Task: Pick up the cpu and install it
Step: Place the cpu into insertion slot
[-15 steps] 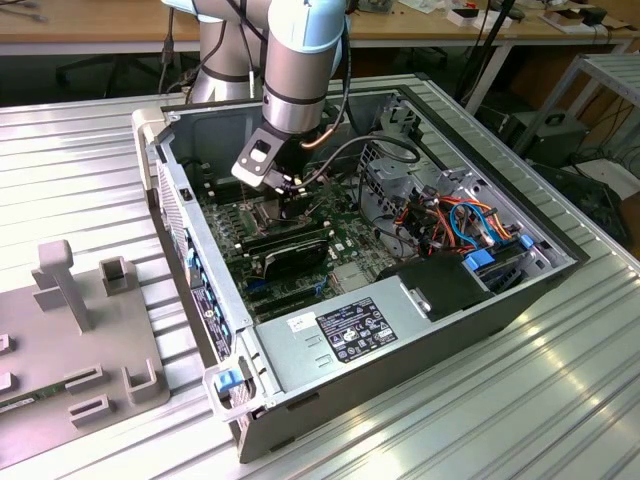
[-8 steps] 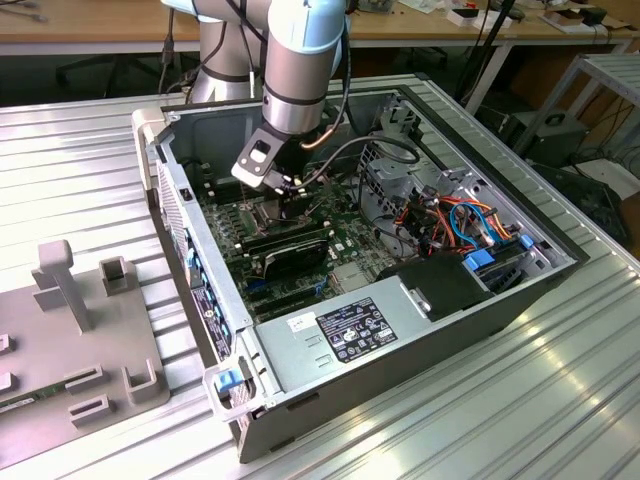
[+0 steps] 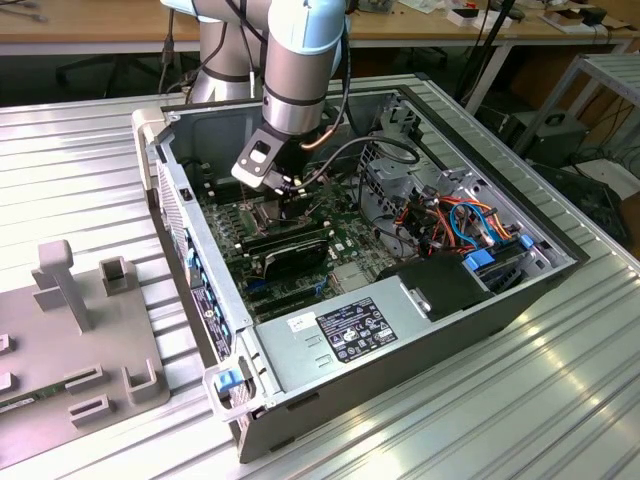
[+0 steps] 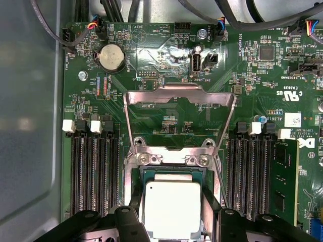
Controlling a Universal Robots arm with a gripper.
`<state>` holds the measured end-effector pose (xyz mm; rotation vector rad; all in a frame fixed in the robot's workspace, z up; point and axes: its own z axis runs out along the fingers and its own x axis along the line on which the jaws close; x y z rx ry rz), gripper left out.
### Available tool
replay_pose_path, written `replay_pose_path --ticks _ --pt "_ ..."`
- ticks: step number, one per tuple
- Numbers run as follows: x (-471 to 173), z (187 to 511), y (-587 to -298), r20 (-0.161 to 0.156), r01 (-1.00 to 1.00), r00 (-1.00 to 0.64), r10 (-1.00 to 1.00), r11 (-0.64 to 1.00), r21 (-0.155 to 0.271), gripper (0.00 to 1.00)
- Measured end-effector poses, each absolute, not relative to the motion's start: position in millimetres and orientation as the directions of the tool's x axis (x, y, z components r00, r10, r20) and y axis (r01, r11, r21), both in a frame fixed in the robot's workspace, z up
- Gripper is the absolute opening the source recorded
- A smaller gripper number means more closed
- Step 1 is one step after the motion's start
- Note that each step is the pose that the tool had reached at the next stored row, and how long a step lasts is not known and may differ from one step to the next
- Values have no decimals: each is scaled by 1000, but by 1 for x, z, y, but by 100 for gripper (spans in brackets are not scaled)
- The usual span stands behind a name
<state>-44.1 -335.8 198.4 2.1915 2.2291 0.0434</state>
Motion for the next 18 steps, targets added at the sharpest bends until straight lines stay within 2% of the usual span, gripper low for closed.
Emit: replay_pose_path --ticks 18 --pt "-44 196 -336 8 999 -17 1000 17 30 55"
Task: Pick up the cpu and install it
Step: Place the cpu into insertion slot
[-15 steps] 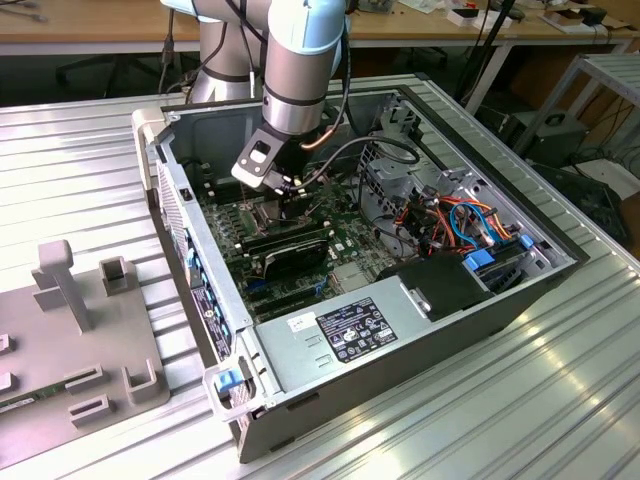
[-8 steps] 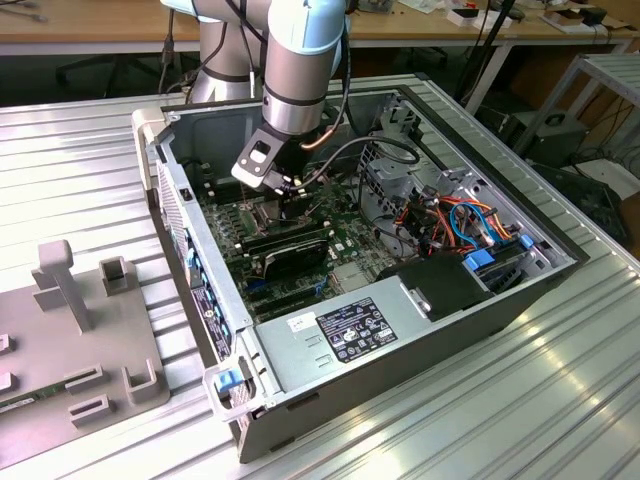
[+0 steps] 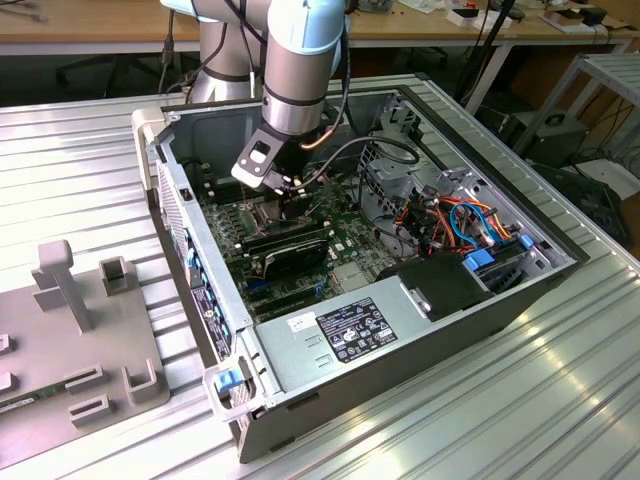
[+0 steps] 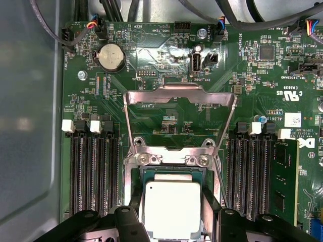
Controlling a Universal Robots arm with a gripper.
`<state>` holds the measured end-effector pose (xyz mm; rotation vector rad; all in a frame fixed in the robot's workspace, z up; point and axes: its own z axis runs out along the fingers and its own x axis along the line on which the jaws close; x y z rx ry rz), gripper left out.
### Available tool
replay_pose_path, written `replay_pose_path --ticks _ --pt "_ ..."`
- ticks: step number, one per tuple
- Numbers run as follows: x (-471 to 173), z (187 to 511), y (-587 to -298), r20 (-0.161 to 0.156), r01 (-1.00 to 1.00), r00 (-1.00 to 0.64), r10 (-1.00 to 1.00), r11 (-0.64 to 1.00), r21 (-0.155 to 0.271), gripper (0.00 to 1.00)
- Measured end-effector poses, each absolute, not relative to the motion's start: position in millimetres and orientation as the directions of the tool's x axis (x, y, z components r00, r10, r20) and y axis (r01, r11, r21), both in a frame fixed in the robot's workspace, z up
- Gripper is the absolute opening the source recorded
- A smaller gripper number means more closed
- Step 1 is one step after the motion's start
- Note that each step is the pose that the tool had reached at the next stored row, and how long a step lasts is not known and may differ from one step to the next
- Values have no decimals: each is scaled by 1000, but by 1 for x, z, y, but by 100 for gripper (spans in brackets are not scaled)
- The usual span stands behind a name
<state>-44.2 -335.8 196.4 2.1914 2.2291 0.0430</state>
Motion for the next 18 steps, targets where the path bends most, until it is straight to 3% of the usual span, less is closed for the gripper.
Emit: replay_pose_path --ticks 12,14,18 --pt "-44 195 -336 10 999 -17 1000 17 32 55" --pt "-44 195 -336 9 999 -17 1000 17 31 67" --pt "-44 196 -336 9 999 -17 1000 17 31 67"
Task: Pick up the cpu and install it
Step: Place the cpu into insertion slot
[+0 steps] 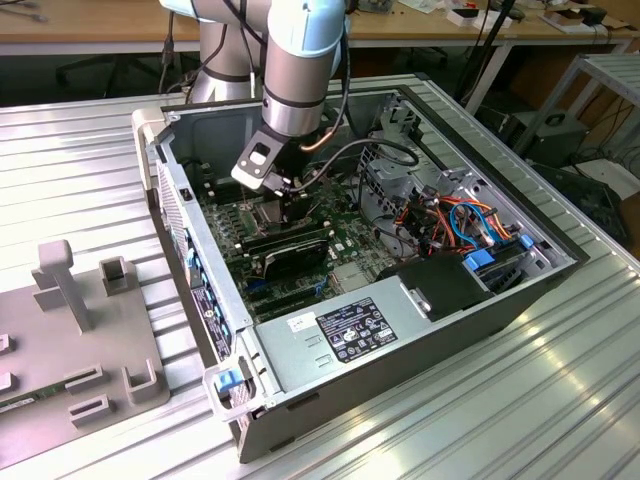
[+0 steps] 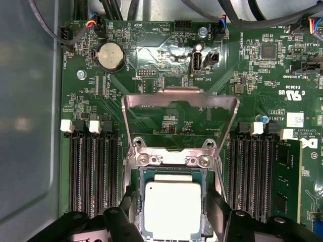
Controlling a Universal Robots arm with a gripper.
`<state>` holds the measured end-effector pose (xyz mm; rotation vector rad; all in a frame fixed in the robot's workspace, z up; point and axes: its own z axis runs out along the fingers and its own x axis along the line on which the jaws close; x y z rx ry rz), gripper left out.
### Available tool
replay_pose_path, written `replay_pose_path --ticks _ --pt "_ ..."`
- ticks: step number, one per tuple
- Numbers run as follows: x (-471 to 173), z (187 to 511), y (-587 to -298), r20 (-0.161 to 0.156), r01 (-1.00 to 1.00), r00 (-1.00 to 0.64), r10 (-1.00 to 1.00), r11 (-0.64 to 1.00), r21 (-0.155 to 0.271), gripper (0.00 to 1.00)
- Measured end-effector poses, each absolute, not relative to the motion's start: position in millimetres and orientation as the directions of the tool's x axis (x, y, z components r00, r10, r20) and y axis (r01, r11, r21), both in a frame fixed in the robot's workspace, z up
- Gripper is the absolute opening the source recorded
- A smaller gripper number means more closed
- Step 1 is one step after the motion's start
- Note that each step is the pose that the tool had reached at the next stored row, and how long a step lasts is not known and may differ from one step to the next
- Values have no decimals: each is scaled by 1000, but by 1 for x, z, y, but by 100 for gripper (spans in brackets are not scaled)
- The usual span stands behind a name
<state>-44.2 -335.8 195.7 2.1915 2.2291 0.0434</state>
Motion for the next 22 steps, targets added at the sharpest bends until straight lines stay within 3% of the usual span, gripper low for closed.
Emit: replay_pose_path --ticks 22 --pt "-44 236 -336 9 999 -16 1000 16 31 67"
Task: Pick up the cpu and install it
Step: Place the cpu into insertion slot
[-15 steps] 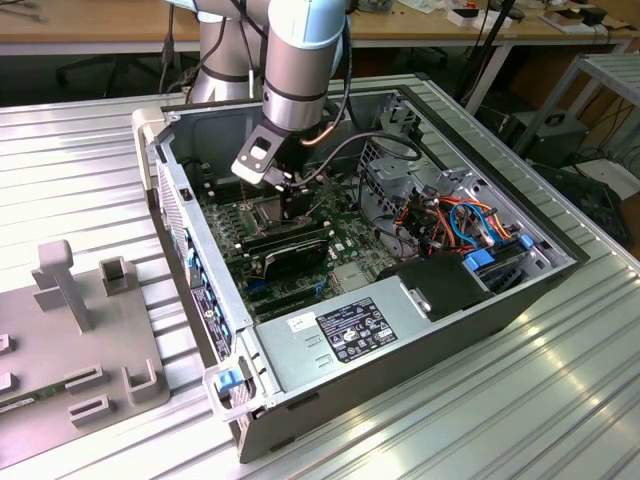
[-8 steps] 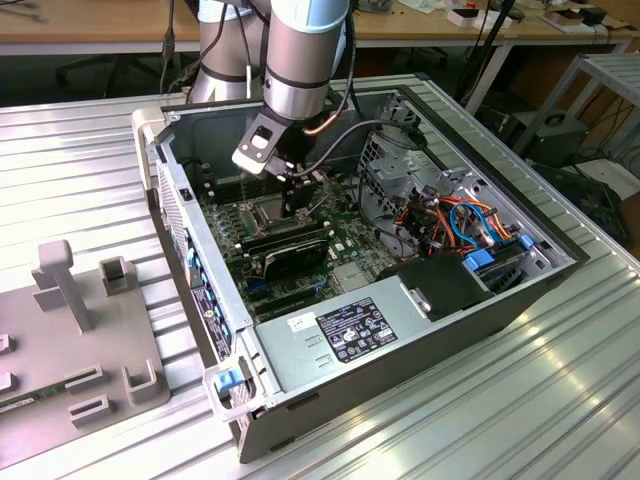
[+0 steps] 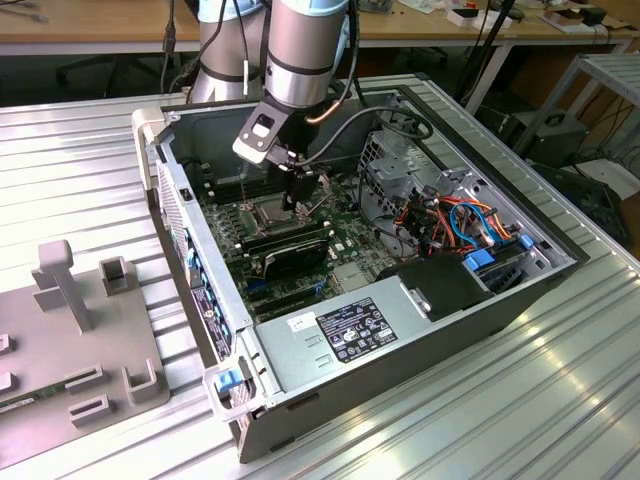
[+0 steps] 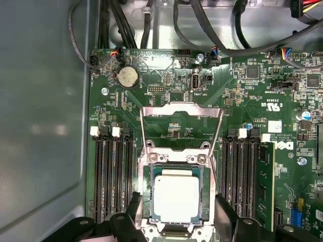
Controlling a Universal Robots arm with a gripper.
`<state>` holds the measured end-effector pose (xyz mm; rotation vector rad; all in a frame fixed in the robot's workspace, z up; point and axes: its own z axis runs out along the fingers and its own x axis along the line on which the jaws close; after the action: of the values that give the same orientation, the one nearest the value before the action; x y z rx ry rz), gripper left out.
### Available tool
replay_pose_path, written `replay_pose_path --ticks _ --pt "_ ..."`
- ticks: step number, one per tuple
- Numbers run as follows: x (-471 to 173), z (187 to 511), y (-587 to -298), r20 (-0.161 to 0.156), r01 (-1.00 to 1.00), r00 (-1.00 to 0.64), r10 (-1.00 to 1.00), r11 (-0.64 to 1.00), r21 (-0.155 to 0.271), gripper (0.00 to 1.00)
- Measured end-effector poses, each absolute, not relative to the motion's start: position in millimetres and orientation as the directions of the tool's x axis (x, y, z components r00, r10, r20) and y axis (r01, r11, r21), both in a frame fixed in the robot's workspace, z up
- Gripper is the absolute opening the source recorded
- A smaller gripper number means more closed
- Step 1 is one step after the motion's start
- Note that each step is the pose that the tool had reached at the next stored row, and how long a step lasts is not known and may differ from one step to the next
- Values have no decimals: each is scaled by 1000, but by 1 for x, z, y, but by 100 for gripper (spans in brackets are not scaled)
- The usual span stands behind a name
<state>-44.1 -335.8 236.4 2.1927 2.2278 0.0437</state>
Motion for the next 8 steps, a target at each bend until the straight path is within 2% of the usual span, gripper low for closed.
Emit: replay_pose_path --ticks 8 --pt "-44 245 -336 9 999 -16 1000 16 31 67"
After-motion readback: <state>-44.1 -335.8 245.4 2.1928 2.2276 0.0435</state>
